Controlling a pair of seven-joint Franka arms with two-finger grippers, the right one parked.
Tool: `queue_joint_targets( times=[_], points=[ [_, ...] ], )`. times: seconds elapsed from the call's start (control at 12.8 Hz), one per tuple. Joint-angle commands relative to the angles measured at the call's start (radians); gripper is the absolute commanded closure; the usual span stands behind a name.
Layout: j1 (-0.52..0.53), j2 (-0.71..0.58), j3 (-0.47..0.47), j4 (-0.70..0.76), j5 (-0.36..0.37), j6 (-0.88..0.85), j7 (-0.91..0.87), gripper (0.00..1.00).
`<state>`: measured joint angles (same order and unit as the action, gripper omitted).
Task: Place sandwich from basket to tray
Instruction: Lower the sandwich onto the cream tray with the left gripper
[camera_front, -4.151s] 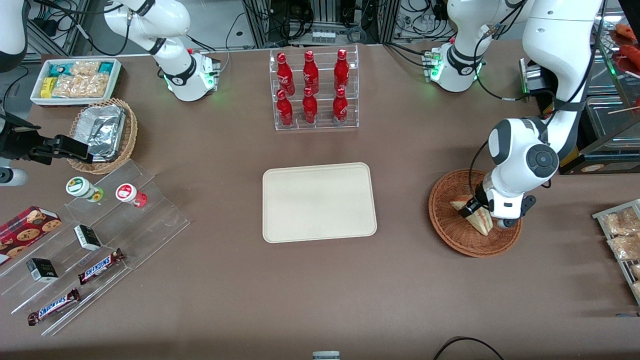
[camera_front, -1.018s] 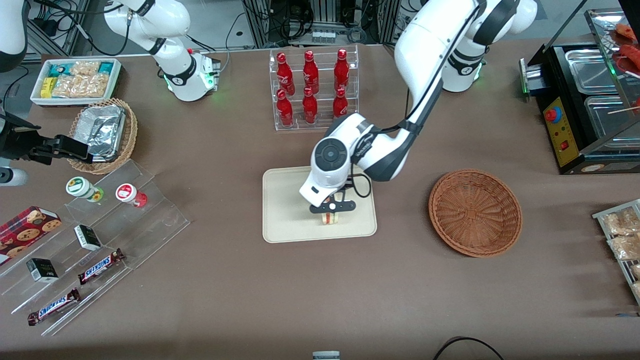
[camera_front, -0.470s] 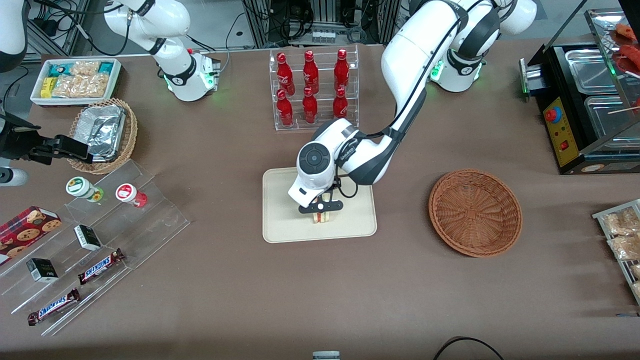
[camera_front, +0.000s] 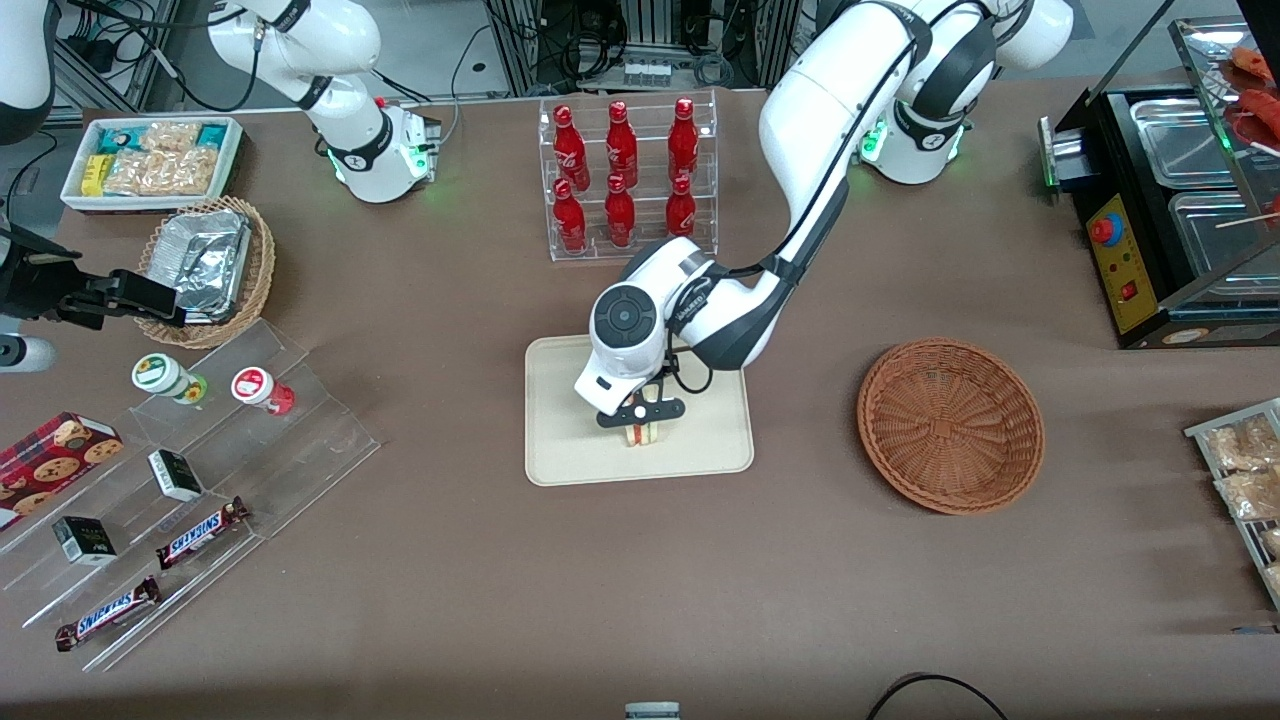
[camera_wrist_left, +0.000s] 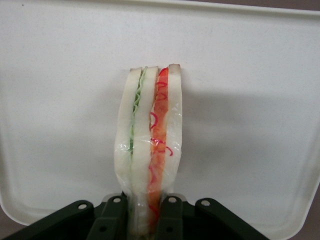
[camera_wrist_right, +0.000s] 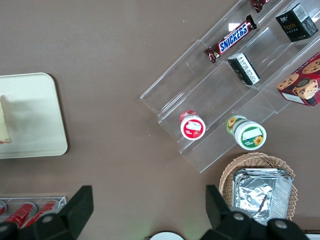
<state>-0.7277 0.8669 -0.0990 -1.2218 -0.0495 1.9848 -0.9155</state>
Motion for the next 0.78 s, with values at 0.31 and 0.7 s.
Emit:
queue_joint_targets(
  times=[0.31,0.7],
  points=[
    [-0.013,0.038,0.012,0.041,-0.003,-0.004,-0.017,0.01],
    [-0.012,0.024,0.012,0.054,-0.004,-0.009,-0.023,0.0]
  ],
)
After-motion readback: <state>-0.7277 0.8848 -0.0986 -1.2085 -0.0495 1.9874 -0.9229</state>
